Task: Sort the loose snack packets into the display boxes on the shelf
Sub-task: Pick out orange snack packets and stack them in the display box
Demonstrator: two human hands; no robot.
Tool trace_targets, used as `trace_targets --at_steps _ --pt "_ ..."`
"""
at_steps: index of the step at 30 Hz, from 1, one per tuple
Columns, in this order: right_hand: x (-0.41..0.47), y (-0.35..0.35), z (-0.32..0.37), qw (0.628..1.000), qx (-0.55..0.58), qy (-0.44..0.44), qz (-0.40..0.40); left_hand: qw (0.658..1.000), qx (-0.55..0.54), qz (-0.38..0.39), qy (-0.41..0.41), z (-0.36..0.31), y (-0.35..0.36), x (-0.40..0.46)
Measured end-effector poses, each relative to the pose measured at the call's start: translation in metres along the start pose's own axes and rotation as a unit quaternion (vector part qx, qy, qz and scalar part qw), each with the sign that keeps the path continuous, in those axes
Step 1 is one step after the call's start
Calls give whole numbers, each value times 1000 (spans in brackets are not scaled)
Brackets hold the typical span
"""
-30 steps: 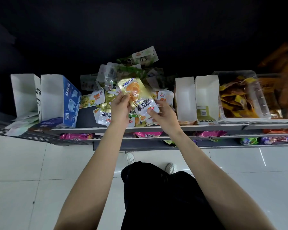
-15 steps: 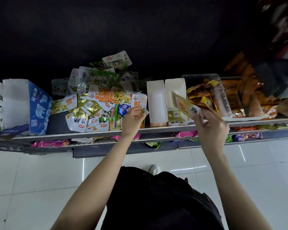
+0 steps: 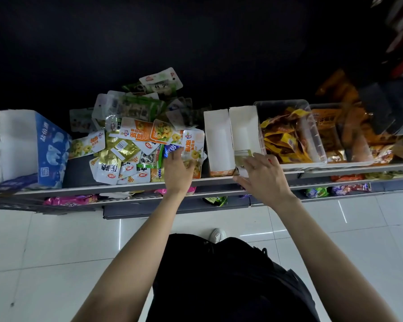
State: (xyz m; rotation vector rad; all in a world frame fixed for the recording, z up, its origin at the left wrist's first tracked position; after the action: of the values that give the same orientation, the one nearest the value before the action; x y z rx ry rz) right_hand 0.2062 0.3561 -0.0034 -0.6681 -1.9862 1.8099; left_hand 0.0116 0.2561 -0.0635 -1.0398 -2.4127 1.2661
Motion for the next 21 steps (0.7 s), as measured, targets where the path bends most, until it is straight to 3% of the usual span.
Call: trace_targets --at_steps 4,12,16,21 --pt "-1 -3 16 995 62 -15 -81 996 61 53 -28 10 8 12" --pt "-1 -9 38 977 162 1 -137 995 53 64 -52 18 14 24" --pt "2 -7 43 974 182 5 -133 993 71 64 -74 3 16 24" --pt "14 -5 57 969 210 -11 -128 996 -3 46 -74 8 4 20"
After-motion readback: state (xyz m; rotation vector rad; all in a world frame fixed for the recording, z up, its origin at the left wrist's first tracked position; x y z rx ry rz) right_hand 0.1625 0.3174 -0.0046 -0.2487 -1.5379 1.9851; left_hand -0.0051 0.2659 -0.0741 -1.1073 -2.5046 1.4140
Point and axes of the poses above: each hand's wrist, its own x-axis towards the middle knuckle, its own y-axis out of the palm, z = x × y, the point moved 4 cm from there along x, towards the middle knuckle, and after that the axes turned 3 degrees about x, right-handed, at the moved point
